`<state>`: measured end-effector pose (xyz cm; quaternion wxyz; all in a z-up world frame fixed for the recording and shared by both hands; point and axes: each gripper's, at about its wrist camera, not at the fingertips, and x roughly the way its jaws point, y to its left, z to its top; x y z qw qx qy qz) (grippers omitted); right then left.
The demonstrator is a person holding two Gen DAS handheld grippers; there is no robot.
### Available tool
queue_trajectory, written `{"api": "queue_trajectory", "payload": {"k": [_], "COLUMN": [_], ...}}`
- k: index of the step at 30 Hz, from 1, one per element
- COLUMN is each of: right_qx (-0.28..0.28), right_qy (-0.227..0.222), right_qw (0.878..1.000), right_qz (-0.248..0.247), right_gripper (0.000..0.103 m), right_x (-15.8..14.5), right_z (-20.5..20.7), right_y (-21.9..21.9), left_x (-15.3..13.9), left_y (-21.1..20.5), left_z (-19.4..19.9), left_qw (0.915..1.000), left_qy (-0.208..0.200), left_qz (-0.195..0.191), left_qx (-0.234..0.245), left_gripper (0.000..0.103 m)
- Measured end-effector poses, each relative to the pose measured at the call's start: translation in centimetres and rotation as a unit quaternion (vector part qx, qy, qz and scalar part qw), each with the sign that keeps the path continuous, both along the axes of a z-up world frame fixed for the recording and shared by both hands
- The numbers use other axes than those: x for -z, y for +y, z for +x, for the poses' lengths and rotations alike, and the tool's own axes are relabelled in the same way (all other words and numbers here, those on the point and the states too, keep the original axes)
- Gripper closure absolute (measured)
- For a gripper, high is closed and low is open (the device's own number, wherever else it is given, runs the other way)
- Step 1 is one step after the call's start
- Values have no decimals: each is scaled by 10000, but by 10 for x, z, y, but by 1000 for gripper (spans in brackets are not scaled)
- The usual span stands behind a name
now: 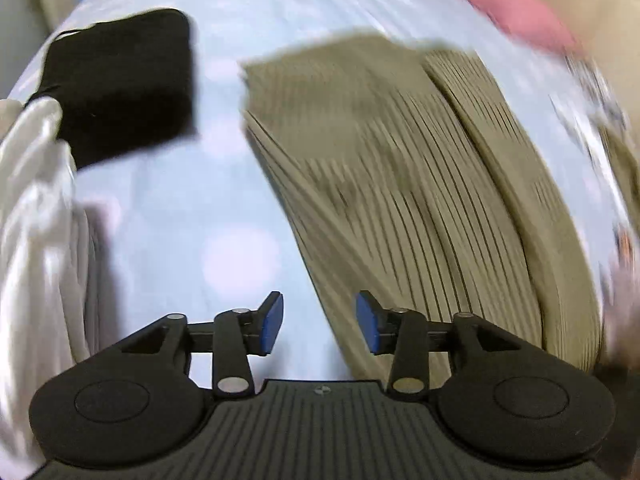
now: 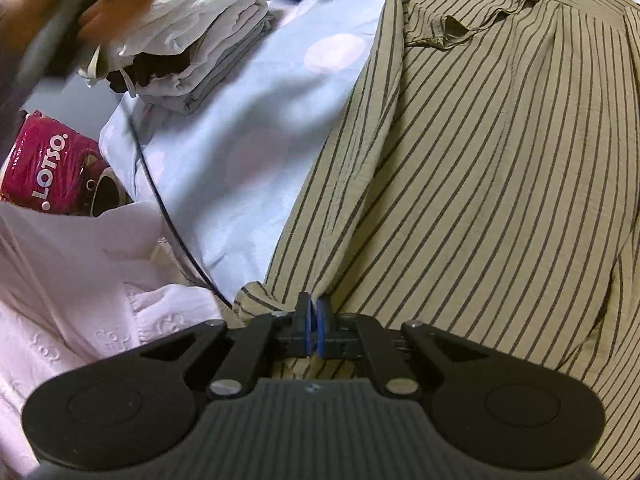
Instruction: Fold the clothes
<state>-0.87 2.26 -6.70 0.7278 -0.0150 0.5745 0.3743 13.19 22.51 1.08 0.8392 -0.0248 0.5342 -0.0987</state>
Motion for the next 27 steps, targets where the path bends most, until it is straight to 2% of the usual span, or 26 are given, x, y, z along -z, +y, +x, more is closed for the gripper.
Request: {"api": "queue_trajectory", "payload": {"k": [3, 7, 9, 12, 14, 16, 18, 21, 25, 27], "right_qx": [-18, -42, -54, -90, -150, -241, -278, -253, -301, -330], "right_qy": [82, 191, 245, 313, 332, 356, 390, 461, 459, 453], "right_qw": [9999, 9997, 9995, 9991, 9988, 9984, 9982, 9979, 9975, 9973], "right_qz": [69, 161, 207, 276, 321, 354, 355, 389, 448, 478], "right_gripper": [99, 99, 99, 99, 99, 99, 99, 99, 99, 99], "right_x": [0, 0, 0, 0, -2, -2, -2, 0, -2, -3], "right_z": [1, 3, 4, 5, 4, 3, 3, 5, 6, 6], "right_y": [-1, -3, -4, -5, -4, -3, -3, -6, -7, -7], "left_x": [6, 25, 35, 56, 66, 82, 91, 90, 82, 79], "left_y": [22, 41, 49, 51, 52, 54, 55, 61, 60, 46], "left_z": [56, 125, 151, 185, 208, 225, 234, 231, 229, 232], "left_qw": [9985, 9956, 9924, 9893, 9879, 9826, 9796, 9703, 9620, 9643], "left_qy": [-142, -237, -203, -236, -38, 383, 570, 627, 745, 839], "left_qz": [-299, -545, -779, -927, -1011, -1266, -1384, -1667, -1856, -1754], "left_qx": [-440, -729, -927, -1101, -1172, -1304, -1342, -1634, -1857, -1798], "left_gripper": [63, 60, 60, 60, 60, 60, 60, 60, 60, 60]}}
